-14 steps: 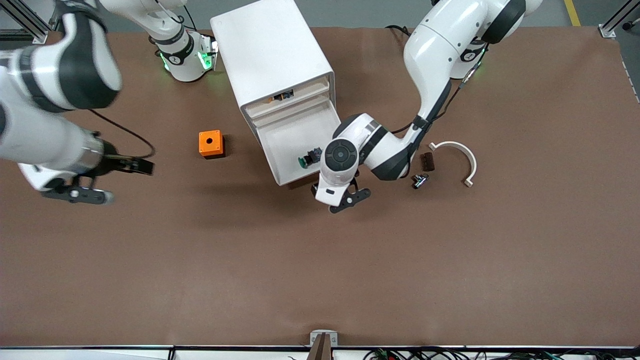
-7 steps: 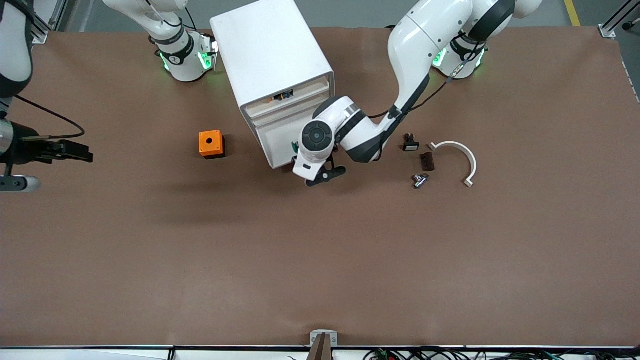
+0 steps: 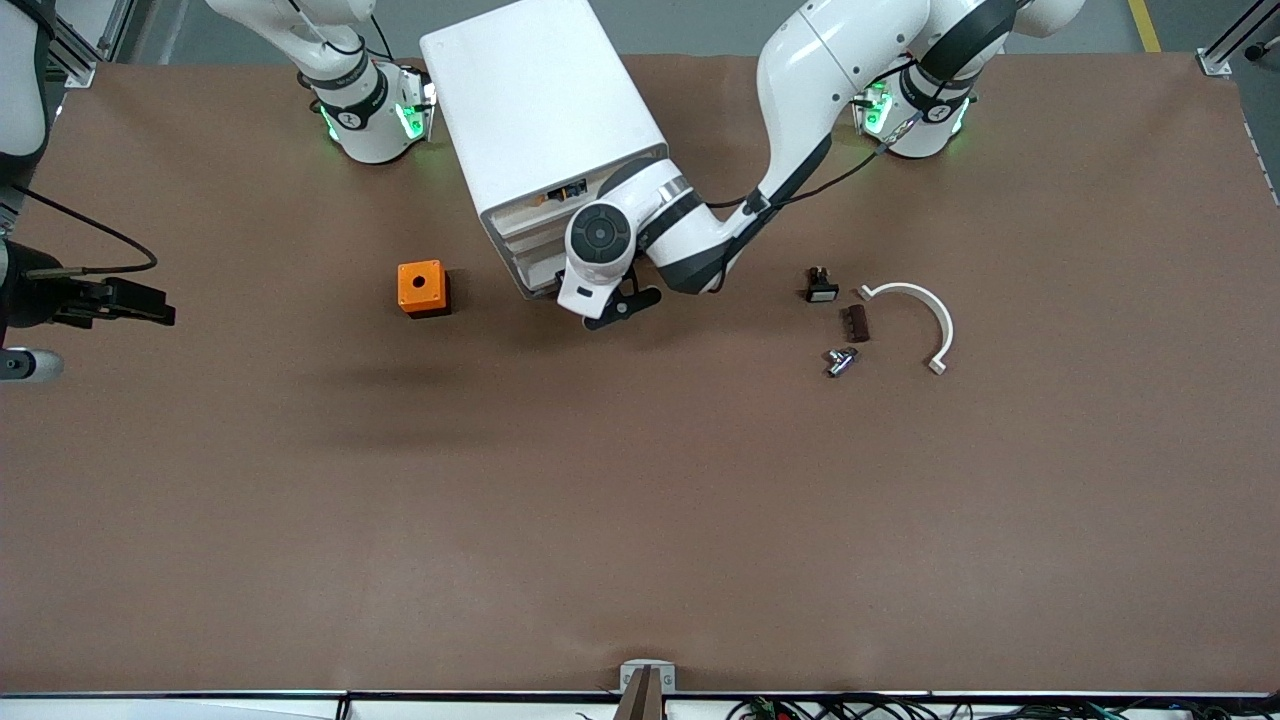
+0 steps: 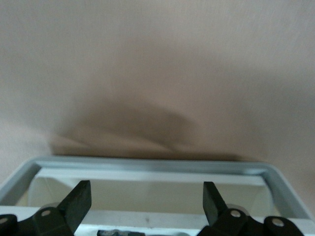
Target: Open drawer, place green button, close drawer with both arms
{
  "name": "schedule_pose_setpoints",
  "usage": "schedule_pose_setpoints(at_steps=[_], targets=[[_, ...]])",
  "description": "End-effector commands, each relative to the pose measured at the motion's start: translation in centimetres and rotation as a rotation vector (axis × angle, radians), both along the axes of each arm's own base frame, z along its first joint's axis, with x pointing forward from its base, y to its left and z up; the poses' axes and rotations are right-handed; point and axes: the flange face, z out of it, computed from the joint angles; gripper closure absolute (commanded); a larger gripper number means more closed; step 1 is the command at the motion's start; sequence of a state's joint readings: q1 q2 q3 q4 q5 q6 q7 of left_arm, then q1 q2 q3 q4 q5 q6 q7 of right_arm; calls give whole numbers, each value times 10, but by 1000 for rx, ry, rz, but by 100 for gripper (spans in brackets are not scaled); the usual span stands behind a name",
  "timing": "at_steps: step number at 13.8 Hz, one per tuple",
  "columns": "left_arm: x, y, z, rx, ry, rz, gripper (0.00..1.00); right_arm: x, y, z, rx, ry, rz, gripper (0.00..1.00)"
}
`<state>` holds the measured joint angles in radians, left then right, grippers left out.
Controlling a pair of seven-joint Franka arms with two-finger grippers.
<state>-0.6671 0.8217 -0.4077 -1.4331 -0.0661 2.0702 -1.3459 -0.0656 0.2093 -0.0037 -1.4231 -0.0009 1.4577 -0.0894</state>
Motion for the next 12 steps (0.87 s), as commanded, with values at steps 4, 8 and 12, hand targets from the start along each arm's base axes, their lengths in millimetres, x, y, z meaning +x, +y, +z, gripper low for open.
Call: schedule_pose_setpoints(at_steps=[4, 8, 12], targets=[[-15, -4, 11, 45, 18, 111, 0, 2, -14, 25, -2, -44, -22, 0], [76, 66, 58, 190, -207, 86, 0, -12, -28, 30, 28, 9, -57, 0], [180, 187, 143, 232, -350, 23, 0, -31, -43, 54, 45, -16, -81, 0]])
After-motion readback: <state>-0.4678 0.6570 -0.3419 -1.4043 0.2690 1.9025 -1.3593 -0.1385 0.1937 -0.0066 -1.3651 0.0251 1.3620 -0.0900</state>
